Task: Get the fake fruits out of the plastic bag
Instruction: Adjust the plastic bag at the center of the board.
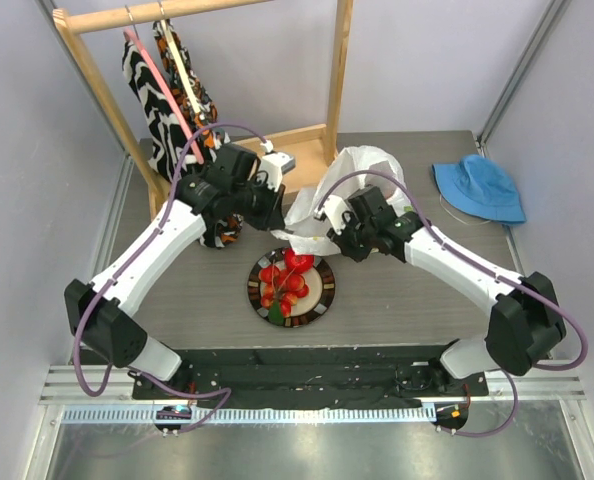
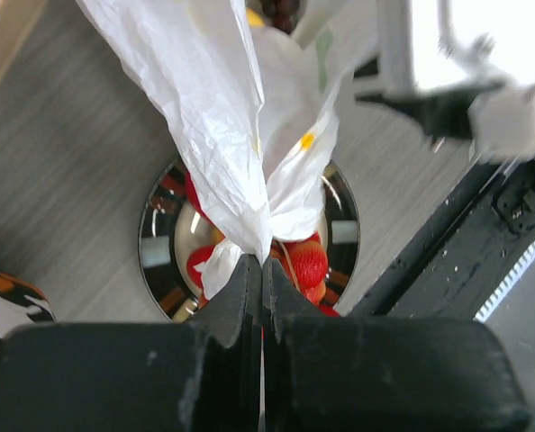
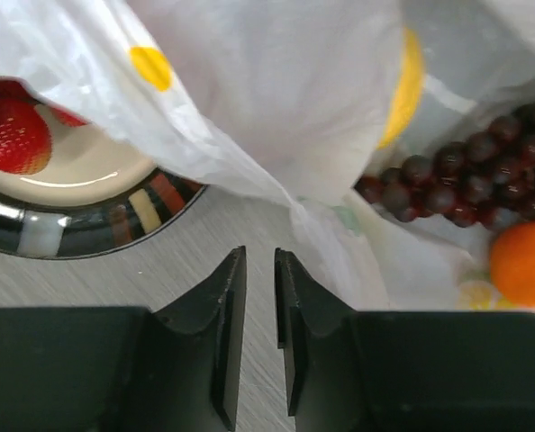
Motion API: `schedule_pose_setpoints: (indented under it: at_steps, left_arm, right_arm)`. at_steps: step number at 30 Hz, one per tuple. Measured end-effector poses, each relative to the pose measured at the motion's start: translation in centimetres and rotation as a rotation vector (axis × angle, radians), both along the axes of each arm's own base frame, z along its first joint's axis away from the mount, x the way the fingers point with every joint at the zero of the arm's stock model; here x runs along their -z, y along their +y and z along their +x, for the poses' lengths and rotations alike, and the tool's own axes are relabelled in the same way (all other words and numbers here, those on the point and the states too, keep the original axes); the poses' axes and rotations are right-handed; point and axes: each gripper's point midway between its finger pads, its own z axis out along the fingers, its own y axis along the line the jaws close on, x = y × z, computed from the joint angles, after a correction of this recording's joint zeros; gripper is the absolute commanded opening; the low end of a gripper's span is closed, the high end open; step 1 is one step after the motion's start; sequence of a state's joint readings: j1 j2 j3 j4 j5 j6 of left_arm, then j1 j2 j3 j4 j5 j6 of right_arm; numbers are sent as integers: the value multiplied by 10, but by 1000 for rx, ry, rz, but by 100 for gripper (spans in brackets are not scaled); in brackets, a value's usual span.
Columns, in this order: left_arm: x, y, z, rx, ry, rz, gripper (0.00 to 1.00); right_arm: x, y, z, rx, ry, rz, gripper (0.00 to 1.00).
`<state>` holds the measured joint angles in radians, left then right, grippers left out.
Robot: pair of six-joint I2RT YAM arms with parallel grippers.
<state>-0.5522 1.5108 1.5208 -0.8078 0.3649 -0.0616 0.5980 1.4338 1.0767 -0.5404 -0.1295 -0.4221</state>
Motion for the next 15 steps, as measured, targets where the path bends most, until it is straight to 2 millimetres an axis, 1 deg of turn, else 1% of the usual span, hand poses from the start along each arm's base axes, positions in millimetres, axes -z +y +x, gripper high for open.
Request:
schedule_pose_setpoints:
  at_steps: [2, 5, 7, 9, 12, 14, 15]
  left_arm:
    - [7, 4, -8, 7, 20, 11, 0]
    - [19, 8, -17, 19, 57, 30, 0]
    - [25, 9, -21, 24, 78, 39, 0]
    - [27, 9, -22, 27, 87, 41, 0]
    - [30, 9, -25, 31, 98, 41, 0]
    - [33, 10, -26, 32, 105, 44, 0]
    - [34, 9, -27, 34, 108, 44, 0]
  right_arm:
    - [-6, -4, 3, 20, -20, -1, 24]
    - [-19, -11, 17, 64, -49, 17, 24]
    - [-37, -14, 32, 95, -81, 42, 25]
    - [-63, -13, 51, 115, -139, 82, 25]
    - [-91, -6, 71, 121, -207, 132, 25]
    - [-95, -1, 76, 115, -214, 146, 24]
    - [-92, 1, 78, 114, -205, 149, 24]
